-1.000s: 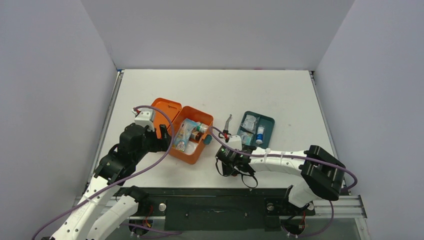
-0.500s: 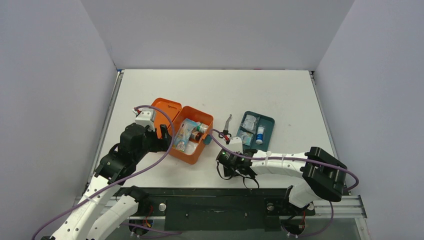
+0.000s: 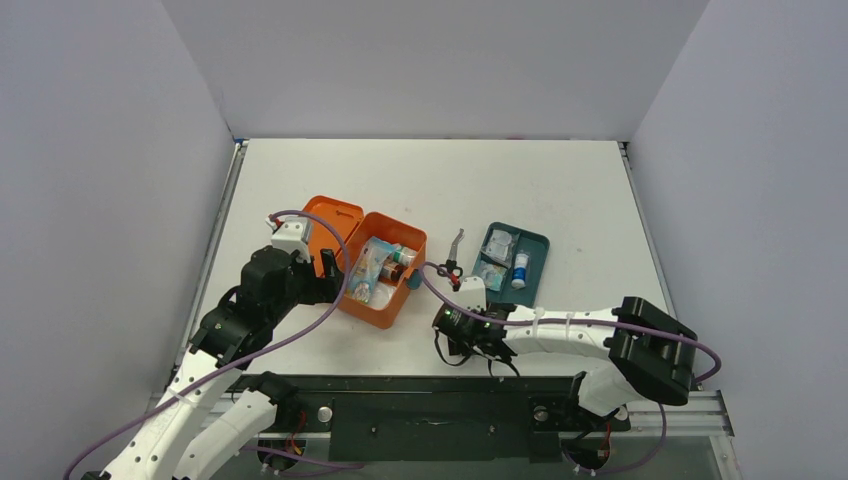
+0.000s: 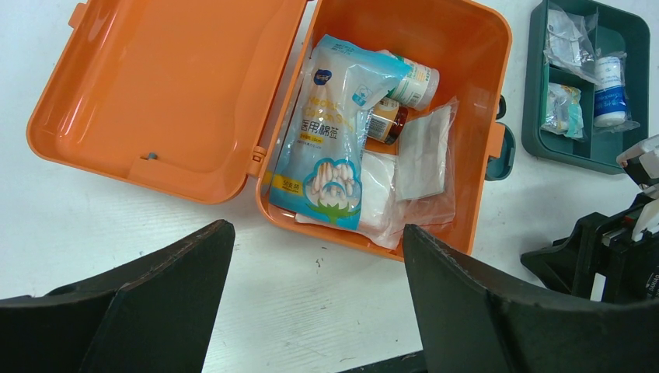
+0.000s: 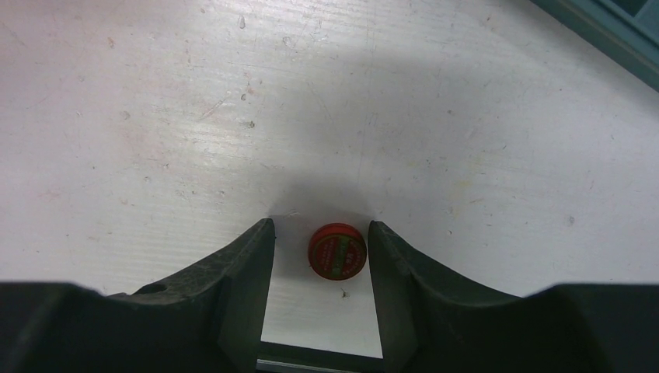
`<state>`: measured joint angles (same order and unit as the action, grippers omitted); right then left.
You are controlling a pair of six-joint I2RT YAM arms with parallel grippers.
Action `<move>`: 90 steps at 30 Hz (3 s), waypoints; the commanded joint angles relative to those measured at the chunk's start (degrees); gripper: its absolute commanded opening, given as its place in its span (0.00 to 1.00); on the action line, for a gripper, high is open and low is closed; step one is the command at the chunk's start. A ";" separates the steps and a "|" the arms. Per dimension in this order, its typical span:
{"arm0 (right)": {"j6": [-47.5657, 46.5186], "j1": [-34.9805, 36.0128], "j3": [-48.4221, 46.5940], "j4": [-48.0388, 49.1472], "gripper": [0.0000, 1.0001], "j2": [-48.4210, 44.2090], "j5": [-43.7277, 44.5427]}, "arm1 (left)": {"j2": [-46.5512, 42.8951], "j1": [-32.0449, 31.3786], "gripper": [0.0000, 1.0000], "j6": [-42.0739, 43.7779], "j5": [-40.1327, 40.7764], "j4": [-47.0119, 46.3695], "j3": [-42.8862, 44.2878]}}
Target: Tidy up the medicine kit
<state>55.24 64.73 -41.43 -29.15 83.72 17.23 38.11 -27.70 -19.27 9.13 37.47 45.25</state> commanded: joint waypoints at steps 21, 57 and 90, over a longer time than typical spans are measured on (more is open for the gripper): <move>3.64 2.21 2.60 -2.20 0.21 -0.09 -1.94 | -0.47 -0.25 0.78 0.03 -0.52 -1.39 0.45; -13.69 -29.94 -6.27 -10.74 0.03 -11.60 0.96 | 0.65 -0.16 0.78 0.20 -0.25 -1.41 0.61; -16.13 -38.75 -7.21 -2.45 0.31 0.18 -5.99 | 1.43 0.45 0.78 0.38 -0.59 -1.46 0.70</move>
<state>39.64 26.22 -45.82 -31.40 84.97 9.65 39.83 -27.64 -19.25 8.95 37.47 45.23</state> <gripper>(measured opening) 0.298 0.778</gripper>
